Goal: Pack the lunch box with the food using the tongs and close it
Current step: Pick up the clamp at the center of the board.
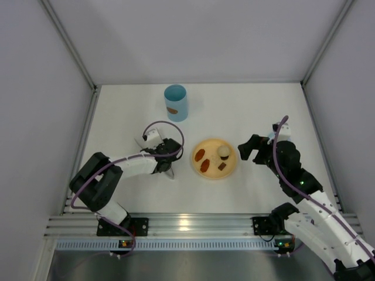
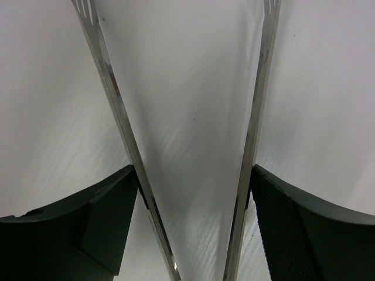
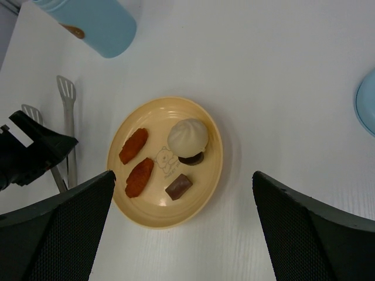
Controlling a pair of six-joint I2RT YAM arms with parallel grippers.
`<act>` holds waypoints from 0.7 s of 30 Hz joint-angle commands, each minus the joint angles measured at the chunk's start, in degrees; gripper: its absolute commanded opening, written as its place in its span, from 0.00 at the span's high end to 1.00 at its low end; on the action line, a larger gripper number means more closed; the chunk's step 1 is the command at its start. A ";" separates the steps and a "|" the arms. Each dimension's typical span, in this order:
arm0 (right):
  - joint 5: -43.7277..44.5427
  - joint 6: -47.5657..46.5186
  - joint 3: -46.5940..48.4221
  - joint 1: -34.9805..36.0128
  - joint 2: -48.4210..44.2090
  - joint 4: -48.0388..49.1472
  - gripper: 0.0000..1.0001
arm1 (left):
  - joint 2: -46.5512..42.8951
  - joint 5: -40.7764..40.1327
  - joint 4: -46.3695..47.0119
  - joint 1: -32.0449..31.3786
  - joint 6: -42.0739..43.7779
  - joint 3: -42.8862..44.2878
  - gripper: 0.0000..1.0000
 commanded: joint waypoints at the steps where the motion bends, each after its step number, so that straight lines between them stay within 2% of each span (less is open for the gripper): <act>1: -0.50 0.65 -0.53 0.98 -1.12 -0.67 0.01 | 2.74 14.32 -8.48 -1.36 0.76 -4.79 0.18; 8: -0.68 0.73 -1.06 0.98 -1.38 -0.40 0.01 | 3.09 14.32 -11.12 -3.21 -0.99 -4.53 0.11; 16: -1.90 1.08 -2.03 0.98 -1.21 0.65 0.01 | 2.56 16.51 -11.65 -3.21 -6.52 -6.11 0.11; 21: -2.70 1.35 -2.29 0.98 -0.85 1.35 0.01 | 4.76 17.57 -9.28 -4.17 -7.93 -6.73 0.16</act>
